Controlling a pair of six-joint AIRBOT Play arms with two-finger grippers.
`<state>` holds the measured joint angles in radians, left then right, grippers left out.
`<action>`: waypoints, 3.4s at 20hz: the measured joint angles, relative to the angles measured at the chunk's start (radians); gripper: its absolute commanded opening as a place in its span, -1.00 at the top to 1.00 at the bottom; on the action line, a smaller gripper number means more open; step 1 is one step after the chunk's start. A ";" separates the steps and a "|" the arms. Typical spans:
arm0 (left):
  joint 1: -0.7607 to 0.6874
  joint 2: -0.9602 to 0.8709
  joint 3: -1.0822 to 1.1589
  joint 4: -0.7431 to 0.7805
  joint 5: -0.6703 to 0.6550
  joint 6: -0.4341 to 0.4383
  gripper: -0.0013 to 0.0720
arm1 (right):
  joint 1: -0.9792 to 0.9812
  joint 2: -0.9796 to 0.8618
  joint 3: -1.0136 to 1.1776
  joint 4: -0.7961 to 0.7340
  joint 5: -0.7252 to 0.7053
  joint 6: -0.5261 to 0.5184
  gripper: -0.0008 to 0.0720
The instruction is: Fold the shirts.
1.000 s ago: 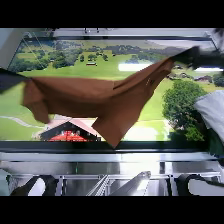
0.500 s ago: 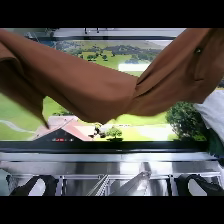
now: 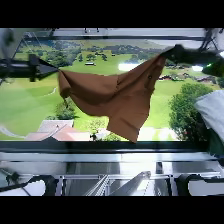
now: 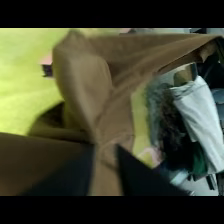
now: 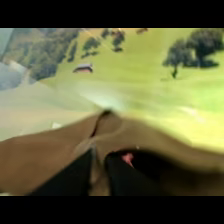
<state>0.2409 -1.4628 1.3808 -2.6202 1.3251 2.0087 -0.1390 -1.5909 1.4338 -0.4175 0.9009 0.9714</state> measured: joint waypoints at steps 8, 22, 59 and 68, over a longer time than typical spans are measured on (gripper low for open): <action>0.086 -0.219 0.203 0.101 0.080 -0.057 -0.99 | -0.145 0.028 -0.057 -0.189 0.222 0.161 -0.03; 0.051 -0.323 -0.029 0.429 -0.010 -0.109 -0.98 | -0.027 0.319 -0.774 -0.204 0.174 0.204 -0.54; 0.008 -0.509 0.404 0.100 0.407 -0.087 0.90 | 0.125 0.121 -0.782 0.394 0.069 -0.167 0.94; 0.133 0.130 0.056 0.014 0.431 -0.055 0.89 | -0.309 0.755 -0.714 0.492 0.228 -0.219 0.94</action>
<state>0.3740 -1.3327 1.4372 -2.6061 1.7561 1.9537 -0.4484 -0.8356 0.7197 0.0750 1.1290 0.7521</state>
